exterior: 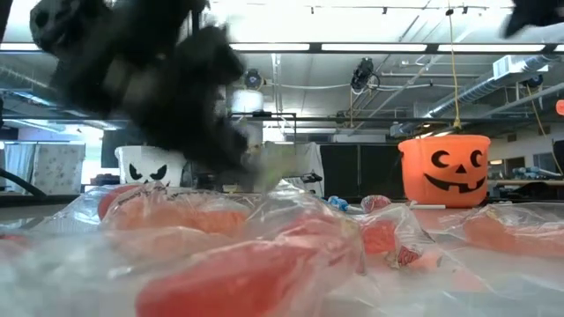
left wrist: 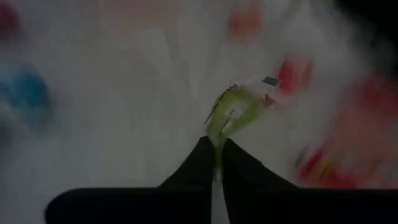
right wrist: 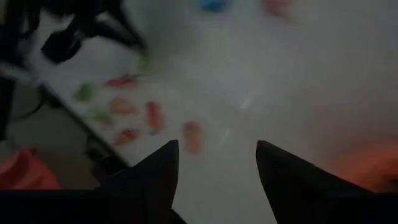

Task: Sort candy by brand, put in halloween buckets
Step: Put the green gummy into the bottom orange bucket

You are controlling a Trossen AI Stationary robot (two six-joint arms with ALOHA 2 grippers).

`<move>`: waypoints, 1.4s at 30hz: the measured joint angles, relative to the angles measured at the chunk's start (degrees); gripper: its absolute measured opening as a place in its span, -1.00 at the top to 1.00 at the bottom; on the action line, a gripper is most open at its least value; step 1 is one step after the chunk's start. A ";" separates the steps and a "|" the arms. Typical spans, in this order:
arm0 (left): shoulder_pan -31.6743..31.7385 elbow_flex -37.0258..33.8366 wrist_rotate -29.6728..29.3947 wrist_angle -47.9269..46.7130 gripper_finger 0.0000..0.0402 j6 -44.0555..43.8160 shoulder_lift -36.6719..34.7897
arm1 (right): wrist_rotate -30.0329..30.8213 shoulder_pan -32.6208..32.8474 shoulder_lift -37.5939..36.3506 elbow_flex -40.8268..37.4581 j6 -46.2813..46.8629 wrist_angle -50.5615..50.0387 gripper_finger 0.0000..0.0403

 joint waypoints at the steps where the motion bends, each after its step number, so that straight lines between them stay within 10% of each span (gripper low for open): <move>1: 0.23 0.11 -0.46 1.84 0.86 -0.45 -1.33 | 0.71 -0.09 1.64 0.00 -2.78 4.03 -0.11; 8: 2.21 0.13 -1.30 2.54 0.91 -1.41 -6.84 | 5.07 -3.70 11.18 0.00 -15.12 28.90 -0.11; 20: 2.54 2.29 -1.17 3.28 0.93 -1.19 -8.75 | 2.41 -8.11 20.33 -0.02 -19.96 42.48 -0.11; 26: 2.52 3.07 -1.09 2.88 0.93 0.01 -8.75 | 2.54 -8.92 20.42 -0.02 -19.80 41.88 0.11; 32: 2.37 3.09 1.28 3.35 0.92 -0.98 -8.79 | -0.05 -9.28 20.28 0.01 -20.66 40.60 0.89; 42: 3.41 2.52 6.78 -6.01 0.56 -8.19 -15.06 | -3.04 -7.54 12.85 -0.04 -11.51 16.42 0.98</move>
